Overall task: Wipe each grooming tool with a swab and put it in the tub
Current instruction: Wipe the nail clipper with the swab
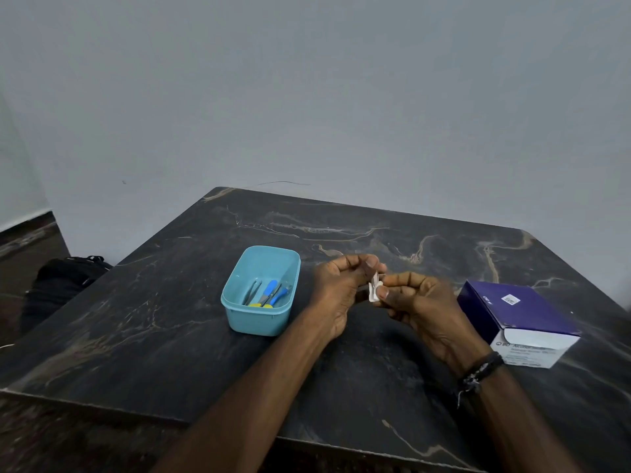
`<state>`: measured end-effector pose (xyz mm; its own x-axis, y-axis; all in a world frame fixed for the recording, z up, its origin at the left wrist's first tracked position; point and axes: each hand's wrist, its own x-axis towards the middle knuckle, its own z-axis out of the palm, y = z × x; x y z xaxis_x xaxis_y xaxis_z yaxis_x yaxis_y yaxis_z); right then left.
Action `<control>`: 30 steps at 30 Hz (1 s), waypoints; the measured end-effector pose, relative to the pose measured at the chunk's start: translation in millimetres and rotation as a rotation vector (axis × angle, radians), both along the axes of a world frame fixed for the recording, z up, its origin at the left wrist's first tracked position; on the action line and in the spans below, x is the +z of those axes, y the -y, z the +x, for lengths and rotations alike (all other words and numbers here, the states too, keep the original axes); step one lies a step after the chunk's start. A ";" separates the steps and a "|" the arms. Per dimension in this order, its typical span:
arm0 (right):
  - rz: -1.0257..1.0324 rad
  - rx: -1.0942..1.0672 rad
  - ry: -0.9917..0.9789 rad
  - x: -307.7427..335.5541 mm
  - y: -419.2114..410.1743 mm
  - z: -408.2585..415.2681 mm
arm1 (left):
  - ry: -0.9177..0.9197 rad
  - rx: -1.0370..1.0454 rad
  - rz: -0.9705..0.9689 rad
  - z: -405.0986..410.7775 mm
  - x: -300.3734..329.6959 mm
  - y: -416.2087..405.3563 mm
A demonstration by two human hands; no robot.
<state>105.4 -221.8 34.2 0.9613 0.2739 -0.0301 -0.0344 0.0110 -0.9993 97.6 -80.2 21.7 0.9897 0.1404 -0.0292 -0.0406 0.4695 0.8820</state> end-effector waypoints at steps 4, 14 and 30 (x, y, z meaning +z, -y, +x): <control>0.012 -0.101 0.019 0.4 0.2 1.3 | 0.033 0.177 -0.041 0.1 0.3 -0.4; -0.008 -0.045 0.003 -0.4 -6.3 -3.3 | 0.026 0.185 -0.012 -0.3 -4.2 4.2; -0.103 -0.226 0.017 -6.5 -2.9 5.9 | 0.024 0.401 -0.013 0.8 -0.7 0.5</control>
